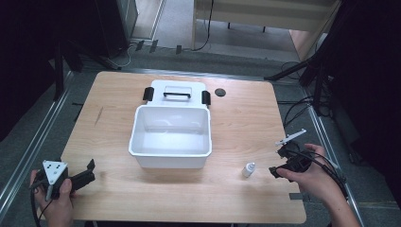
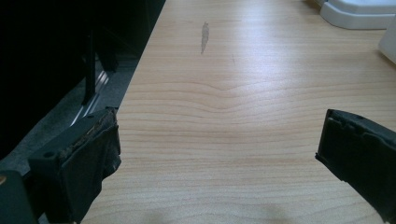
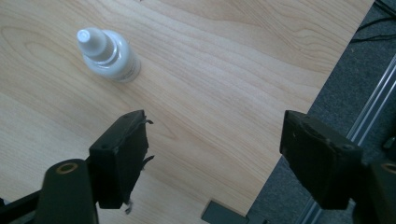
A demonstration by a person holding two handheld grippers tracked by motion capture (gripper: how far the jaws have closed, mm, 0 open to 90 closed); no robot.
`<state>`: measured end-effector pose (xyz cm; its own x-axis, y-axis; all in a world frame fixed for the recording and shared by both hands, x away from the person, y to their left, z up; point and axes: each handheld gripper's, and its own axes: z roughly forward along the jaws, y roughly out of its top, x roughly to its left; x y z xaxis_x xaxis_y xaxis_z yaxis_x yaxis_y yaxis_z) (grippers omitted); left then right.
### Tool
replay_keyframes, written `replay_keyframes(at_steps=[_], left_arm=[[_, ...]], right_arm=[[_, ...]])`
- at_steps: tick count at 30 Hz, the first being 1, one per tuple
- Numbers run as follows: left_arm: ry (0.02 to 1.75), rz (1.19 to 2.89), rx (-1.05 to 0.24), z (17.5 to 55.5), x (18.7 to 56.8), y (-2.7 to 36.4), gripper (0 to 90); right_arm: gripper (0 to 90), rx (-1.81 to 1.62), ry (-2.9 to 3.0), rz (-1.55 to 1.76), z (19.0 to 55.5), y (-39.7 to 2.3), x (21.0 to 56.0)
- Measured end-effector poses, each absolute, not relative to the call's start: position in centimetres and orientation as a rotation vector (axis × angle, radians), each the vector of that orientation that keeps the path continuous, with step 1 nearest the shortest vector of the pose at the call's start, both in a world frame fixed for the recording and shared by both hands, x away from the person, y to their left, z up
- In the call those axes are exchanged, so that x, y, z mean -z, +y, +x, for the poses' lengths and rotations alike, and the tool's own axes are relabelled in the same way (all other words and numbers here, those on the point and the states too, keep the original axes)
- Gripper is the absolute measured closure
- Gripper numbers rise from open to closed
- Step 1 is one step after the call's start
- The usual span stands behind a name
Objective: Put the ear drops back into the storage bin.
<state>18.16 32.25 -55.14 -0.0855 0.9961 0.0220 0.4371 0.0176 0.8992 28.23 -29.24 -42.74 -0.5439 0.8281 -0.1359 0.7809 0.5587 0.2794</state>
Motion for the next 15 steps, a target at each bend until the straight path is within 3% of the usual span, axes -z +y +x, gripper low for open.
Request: replay_keyframes(at_steps=[7,15], left_arm=[[1.605,1.496,-1.030,18.2,55.1,32.2,0.0],[1.604,1.496,-1.033,18.2,55.1,32.2,0.0]], right_arm=[[26.9,-0.230,2.604,1.392,28.5,-28.7,42.5],[39.6,-0.270,2.619,1.491,28.9,-27.5,41.8]])
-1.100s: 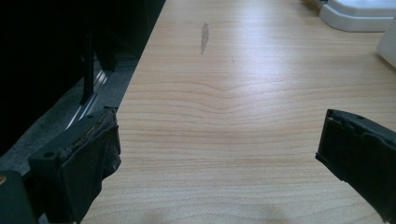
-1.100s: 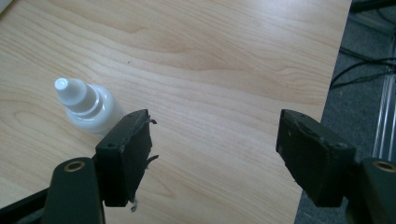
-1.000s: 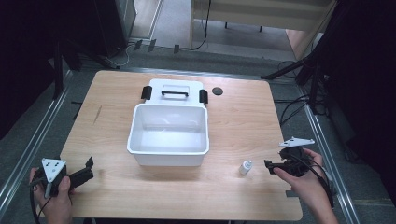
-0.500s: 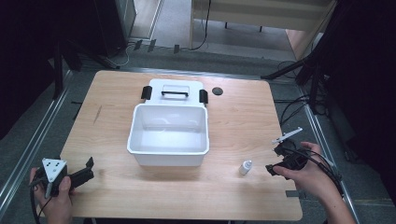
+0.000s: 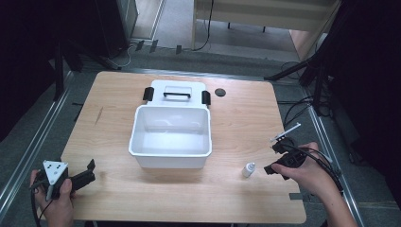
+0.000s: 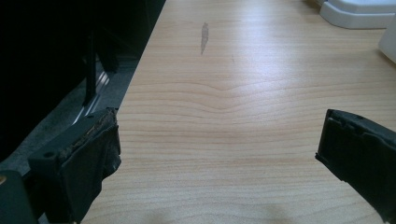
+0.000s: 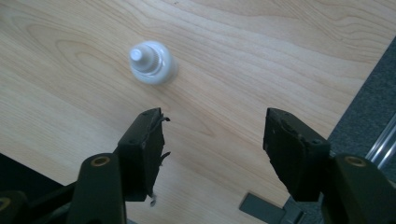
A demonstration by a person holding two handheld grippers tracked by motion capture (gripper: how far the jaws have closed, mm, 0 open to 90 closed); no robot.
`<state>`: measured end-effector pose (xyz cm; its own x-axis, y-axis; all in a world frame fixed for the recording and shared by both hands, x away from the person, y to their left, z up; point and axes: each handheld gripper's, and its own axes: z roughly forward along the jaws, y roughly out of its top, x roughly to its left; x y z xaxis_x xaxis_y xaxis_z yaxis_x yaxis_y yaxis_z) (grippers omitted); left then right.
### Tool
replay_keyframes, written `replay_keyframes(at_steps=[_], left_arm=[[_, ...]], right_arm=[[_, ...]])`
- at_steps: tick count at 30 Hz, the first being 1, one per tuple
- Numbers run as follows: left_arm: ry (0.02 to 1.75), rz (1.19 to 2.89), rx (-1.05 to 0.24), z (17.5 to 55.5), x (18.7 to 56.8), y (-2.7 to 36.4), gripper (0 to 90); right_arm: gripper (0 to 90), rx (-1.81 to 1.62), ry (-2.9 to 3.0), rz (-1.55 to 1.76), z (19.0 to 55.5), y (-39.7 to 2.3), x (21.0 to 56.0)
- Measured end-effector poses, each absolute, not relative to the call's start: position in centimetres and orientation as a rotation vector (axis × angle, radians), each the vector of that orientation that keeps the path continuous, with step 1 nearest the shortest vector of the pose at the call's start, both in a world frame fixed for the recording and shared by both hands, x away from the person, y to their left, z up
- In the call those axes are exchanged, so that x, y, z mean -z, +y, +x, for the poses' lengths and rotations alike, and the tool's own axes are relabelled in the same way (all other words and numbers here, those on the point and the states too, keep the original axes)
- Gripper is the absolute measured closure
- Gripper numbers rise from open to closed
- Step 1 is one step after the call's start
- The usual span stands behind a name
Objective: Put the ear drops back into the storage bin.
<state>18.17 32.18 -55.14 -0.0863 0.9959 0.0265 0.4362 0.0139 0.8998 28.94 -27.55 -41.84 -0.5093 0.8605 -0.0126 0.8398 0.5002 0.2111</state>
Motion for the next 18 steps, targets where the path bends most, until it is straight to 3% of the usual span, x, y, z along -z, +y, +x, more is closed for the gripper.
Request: replay_keyframes(at_steps=[18], left_arm=[[1.604,1.498,-1.033,18.2,55.1,32.2,0.0]], right_arm=[[45.7,-0.249,2.680,1.467,29.5,-24.3,41.8]])
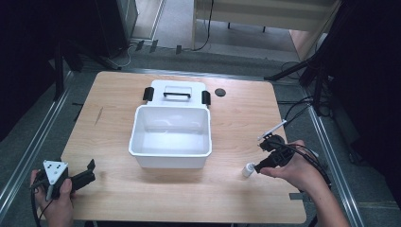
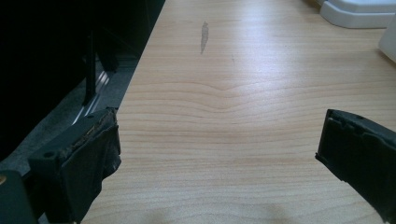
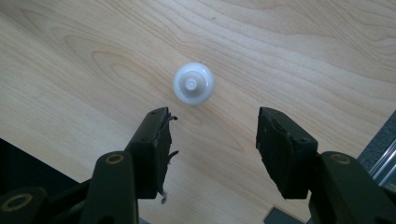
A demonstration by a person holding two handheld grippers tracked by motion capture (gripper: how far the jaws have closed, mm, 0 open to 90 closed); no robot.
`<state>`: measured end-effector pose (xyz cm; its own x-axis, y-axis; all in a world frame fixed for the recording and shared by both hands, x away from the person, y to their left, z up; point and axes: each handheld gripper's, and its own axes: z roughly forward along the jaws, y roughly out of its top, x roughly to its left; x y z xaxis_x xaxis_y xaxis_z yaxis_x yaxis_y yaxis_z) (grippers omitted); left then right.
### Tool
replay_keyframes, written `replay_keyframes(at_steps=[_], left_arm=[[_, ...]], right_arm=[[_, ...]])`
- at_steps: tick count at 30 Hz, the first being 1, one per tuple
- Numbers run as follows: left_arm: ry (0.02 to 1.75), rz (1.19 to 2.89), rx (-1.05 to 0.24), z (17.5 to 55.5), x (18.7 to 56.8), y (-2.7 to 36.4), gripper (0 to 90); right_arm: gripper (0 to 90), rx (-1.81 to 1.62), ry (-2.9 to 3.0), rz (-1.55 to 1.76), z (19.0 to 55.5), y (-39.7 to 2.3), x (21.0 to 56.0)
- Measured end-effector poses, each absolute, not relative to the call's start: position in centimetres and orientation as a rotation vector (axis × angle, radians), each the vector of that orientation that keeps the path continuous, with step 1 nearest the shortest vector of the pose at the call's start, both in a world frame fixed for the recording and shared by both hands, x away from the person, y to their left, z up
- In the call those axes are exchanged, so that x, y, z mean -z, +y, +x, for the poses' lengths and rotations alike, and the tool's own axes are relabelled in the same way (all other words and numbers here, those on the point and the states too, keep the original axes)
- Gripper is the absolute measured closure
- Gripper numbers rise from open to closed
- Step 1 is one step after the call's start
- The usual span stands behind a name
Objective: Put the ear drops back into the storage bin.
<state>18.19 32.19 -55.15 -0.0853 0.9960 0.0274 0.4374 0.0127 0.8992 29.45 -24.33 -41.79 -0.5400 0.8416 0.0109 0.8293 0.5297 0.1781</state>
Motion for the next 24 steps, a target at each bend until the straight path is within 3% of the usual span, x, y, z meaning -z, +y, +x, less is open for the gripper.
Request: replay_keyframes(at_steps=[16,24], left_arm=[[1.601,1.507,-1.032,18.2,55.1,32.2,0.0],[1.602,1.510,-1.032,18.2,55.1,32.1,0.0]], right_arm=[[57.3,-0.208,2.693,1.520,31.0,-22.5,42.9],[58.5,-0.162,2.678,1.545,31.4,-22.2,43.5]])
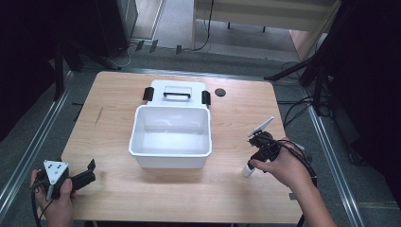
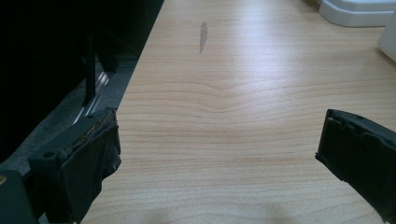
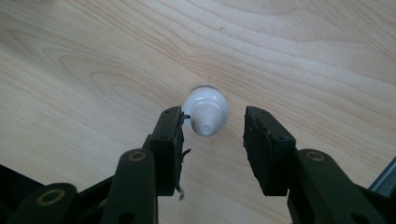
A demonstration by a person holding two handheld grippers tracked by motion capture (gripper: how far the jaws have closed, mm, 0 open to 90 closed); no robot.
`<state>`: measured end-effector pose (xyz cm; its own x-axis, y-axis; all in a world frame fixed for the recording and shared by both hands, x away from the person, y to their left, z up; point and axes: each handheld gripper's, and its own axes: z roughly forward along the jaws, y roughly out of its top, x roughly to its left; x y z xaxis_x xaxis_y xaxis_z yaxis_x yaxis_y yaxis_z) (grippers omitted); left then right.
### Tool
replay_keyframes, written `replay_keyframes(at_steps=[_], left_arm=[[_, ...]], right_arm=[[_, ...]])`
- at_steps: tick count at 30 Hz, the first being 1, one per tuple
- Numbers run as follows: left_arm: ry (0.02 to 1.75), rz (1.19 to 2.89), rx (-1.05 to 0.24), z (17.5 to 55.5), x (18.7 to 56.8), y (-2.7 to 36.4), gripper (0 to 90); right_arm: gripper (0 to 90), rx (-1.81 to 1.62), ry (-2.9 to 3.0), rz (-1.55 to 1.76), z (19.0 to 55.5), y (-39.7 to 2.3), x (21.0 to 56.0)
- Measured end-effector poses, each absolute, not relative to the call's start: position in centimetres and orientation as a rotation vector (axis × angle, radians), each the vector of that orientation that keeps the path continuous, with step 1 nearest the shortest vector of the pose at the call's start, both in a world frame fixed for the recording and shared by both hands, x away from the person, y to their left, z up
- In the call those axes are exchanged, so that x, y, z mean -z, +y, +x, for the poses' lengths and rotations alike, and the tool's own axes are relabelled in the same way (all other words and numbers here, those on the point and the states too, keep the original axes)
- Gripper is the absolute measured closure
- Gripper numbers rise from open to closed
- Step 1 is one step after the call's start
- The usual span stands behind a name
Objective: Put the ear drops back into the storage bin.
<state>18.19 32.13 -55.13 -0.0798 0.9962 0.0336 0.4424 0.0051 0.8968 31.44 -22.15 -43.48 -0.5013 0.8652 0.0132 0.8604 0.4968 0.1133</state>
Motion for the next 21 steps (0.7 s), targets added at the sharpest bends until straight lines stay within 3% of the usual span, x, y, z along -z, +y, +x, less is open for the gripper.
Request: replay_keyframes(at_steps=[21], left_arm=[[1.602,1.509,-1.030,18.2,55.1,32.1,0.0]], right_arm=[[67.2,-0.107,2.678,1.571,31.8,-21.6,44.8]])
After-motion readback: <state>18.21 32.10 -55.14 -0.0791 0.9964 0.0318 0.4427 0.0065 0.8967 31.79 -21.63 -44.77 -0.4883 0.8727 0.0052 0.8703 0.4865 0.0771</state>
